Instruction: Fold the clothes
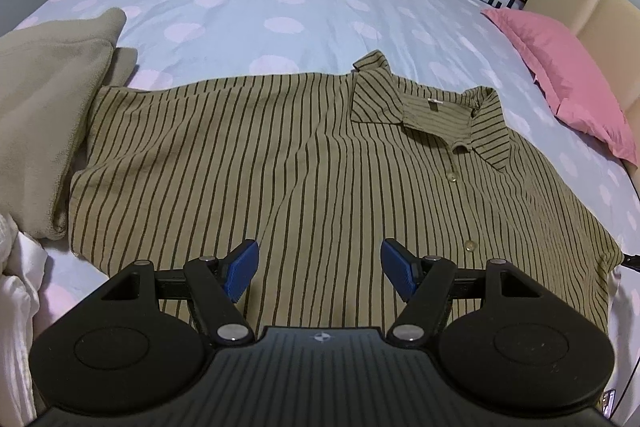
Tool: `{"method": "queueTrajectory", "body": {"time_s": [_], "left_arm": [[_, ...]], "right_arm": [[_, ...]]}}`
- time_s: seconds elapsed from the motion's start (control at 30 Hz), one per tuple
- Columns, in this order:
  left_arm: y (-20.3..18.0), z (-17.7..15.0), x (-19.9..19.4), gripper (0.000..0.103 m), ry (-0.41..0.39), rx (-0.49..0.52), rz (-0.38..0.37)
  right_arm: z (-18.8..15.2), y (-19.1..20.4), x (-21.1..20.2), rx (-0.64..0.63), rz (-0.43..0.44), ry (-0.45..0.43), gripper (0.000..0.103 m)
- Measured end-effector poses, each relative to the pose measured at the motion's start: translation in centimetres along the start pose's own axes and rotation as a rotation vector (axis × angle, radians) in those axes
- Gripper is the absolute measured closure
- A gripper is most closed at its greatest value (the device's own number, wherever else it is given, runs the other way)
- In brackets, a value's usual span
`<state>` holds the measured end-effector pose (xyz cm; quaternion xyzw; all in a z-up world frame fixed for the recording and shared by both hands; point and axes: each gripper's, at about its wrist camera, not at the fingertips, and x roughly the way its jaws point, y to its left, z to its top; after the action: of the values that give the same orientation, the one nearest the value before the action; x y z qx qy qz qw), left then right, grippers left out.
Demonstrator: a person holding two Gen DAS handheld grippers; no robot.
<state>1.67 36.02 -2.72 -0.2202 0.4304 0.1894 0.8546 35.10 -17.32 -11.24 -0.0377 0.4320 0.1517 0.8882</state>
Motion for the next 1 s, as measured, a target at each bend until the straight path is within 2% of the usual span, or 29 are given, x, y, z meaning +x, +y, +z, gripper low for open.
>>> {"method": "queueTrajectory", "body": {"time_s": [0.1,0.17,0.23,0.27,0.33,0.4,0.43,0.47,0.5,0.53,0.57,0.6,0.7,0.83,1.0], "left_arm": [[-0.1,0.0,0.4,0.037,0.011,-0.001,0.008],[-0.1,-0.1,0.5,0.037,0.016,0.001,0.009],[-0.1,-0.2,0.7,0.037,0.021,0.004,0.011],[-0.1,-0.2,0.8,0.037,0.024,0.005,0.011],[0.0,-0.3,0.9,0.037,0.029,0.008,0.013],[0.0,-0.3,1.0,0.037,0.033,0.005,0.013],[0.0,-0.2,1.1,0.037,0.034,0.003,0.012],[0.0,-0.2,1.1,0.037,0.033,0.003,0.012],[0.1,-0.2,1.0,0.037,0.032,0.003,0.011],[0.1,-0.2,0.9,0.037,0.031,0.002,0.009],[0.2,-0.2,0.8,0.037,0.031,0.000,0.009],[0.3,-0.2,0.8,0.037,0.030,-0.001,0.009],[0.7,-0.2,0.5,0.037,0.029,-0.004,0.009],[0.8,0.0,0.5,0.037,0.034,-0.005,0.007],[0.7,-0.1,0.0,0.037,0.031,-0.003,-0.004]], "right_arm": [[-0.1,0.0,1.2,-0.015,-0.036,0.014,0.074],[-0.1,-0.1,1.7,0.011,-0.015,0.007,0.069],[-0.1,0.2,1.9,0.039,0.043,-0.015,0.052],[0.0,0.7,2.0,0.035,0.068,-0.026,0.048],[0.1,2.1,2.2,0.002,0.094,-0.054,0.043],[0.3,3.9,2.6,-0.058,0.082,-0.069,0.037],[0.3,4.5,2.8,-0.073,0.071,-0.070,0.037],[0.4,5.1,3.1,-0.077,0.078,-0.070,0.038],[0.6,5.6,3.3,-0.072,0.102,-0.068,0.051],[0.8,6.0,3.3,-0.066,0.131,-0.067,0.078],[1.1,6.6,3.1,-0.070,0.154,-0.074,0.088],[1.4,7.4,2.7,-0.083,0.171,-0.094,0.092],[1.9,10.3,0.9,-0.134,0.251,-0.173,0.098],[1.4,15.1,-1.6,-0.245,0.388,-0.206,0.099],[-1.6,21.2,-3.4,-0.482,0.499,-0.161,0.099]]}}
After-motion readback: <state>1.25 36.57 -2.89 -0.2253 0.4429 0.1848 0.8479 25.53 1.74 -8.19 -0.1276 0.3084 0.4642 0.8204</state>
